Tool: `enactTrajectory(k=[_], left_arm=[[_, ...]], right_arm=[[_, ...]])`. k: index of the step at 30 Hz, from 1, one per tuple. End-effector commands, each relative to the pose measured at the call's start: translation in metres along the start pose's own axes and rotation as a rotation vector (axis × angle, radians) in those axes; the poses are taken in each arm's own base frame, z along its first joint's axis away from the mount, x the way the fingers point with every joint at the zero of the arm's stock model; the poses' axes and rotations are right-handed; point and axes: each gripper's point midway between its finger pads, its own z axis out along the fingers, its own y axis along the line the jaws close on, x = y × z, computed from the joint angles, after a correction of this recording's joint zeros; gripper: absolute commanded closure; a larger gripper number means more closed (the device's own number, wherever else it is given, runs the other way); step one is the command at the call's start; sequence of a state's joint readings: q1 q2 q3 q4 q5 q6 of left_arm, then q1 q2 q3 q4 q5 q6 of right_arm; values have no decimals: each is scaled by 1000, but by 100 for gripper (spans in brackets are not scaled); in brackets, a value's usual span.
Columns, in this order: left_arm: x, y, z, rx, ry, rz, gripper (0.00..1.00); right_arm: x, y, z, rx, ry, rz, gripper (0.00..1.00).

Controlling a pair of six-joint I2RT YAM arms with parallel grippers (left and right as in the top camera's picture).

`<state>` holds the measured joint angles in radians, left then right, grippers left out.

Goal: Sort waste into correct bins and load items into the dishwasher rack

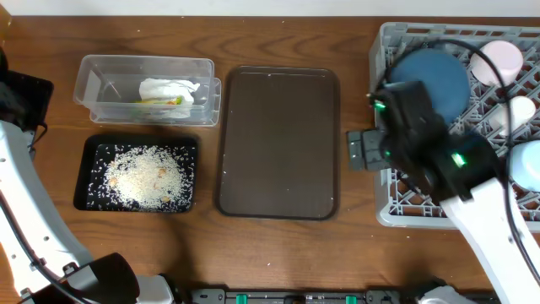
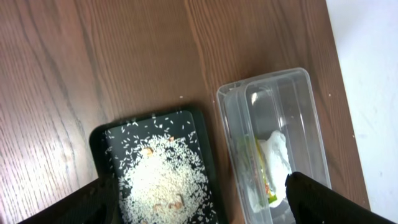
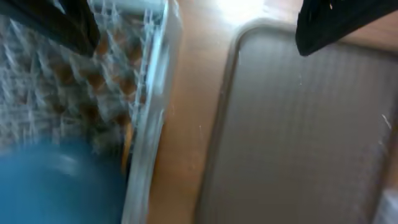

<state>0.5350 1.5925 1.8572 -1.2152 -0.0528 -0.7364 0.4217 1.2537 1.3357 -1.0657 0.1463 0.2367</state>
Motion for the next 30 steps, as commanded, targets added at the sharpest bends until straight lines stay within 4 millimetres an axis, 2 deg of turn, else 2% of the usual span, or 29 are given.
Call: enactTrajectory(k=[1,6,10,17,21,26,30], left_arm=[[-2,3,1,-14,-5,-8,12],[-2,3,1,-14,-5,-8,12],[-2,3,1,-14,-5,-8,11],[-2,3,1,-14,-5,-8,12],[-2,3,1,-14,-5,-8,12],[-2,3,1,-14,-5,-8,11],[-2,3,1,-14,-5,-8,11]], right_arm=[[13,-15,3,-73,-122,-73,1],[26,-29,19,-162,-415,-103,1],[49,-42,22,-136,-620,-98,1],[76,-50,21,-83,-862,-109,1],[84,-58,24,-43,-954,-105,1],[85,-73,18,21,-974,-76,1],[93,-86,26,87,-928,-33,1]])
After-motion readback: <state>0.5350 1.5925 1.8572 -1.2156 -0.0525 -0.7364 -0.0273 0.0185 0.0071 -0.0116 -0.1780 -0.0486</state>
